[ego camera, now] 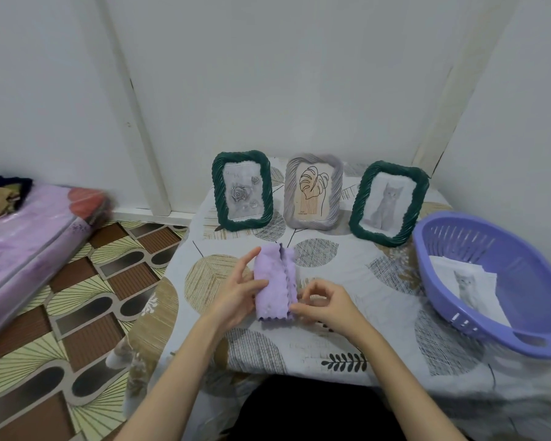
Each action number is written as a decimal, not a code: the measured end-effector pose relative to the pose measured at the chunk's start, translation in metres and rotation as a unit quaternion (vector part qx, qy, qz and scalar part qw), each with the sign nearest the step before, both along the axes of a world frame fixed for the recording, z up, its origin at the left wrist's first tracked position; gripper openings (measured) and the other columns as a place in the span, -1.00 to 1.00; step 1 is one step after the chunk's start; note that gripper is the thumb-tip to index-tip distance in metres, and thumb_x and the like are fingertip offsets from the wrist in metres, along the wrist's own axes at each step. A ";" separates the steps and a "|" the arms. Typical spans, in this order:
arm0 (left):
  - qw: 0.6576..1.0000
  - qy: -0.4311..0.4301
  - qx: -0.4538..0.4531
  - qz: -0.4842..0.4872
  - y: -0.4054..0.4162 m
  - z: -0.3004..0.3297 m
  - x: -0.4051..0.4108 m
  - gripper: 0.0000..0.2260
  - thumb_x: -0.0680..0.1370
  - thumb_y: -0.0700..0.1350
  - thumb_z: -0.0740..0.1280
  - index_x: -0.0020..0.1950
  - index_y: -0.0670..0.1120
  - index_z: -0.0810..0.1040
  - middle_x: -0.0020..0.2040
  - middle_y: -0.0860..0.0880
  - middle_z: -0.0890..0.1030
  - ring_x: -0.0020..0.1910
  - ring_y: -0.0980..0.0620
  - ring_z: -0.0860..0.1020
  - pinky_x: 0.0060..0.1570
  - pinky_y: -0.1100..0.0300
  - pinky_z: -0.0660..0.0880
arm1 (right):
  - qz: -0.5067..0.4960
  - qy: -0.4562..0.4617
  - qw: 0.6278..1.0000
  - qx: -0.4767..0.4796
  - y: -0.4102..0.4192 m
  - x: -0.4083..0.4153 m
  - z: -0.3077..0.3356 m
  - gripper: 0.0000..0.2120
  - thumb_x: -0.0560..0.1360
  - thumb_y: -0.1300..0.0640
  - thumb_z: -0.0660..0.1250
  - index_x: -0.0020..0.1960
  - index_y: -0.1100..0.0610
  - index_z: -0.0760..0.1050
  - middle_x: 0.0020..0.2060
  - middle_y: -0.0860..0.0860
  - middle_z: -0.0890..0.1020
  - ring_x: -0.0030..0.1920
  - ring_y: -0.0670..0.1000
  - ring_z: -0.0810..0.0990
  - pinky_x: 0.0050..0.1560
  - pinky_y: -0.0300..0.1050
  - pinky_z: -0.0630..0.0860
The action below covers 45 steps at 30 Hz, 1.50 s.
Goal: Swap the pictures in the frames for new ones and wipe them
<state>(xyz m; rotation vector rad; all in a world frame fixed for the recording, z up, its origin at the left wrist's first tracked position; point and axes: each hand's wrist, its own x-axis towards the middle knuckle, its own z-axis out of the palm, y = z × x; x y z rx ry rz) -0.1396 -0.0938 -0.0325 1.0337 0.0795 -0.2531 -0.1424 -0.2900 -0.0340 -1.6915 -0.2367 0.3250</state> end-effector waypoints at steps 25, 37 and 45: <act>0.673 -0.162 0.717 -0.085 0.068 0.002 0.014 -0.30 0.44 0.17 0.36 0.49 0.03 0.16 0.53 -0.03 0.10 0.48 -0.01 0.11 0.45 0.04 0.09 | 0.024 -0.131 0.964 -0.230 0.084 0.007 -0.016 -0.58 0.54 0.21 0.20 0.39 0.05 0.35 0.20 0.04 0.45 0.21 0.03 0.42 0.31 -0.02 0.33; 0.630 -0.193 0.751 -0.032 0.022 -0.002 0.000 -0.01 0.23 0.55 -0.34 0.53 0.04 0.05 0.54 0.01 -0.11 0.52 -0.01 -0.15 0.45 0.04 -0.19 | -0.068 -0.232 0.924 -0.297 0.012 -0.006 -0.014 -0.67 0.57 0.22 0.16 0.31 0.08 0.44 0.25 0.01 0.48 0.26 0.02 0.35 0.28 -0.23 0.19; 0.594 -0.247 0.764 -0.053 -0.059 -0.053 -0.052 -0.48 0.48 0.34 -0.16 0.26 0.20 0.39 0.37 0.09 0.40 0.34 0.03 0.43 0.29 -0.01 0.26 | -0.182 -0.319 0.866 -0.339 -0.066 -0.064 -0.065 -0.73 0.35 0.00 0.12 -0.04 -0.15 0.52 -0.03 -0.16 0.56 -0.05 -0.14 0.42 -0.22 -0.18 0.55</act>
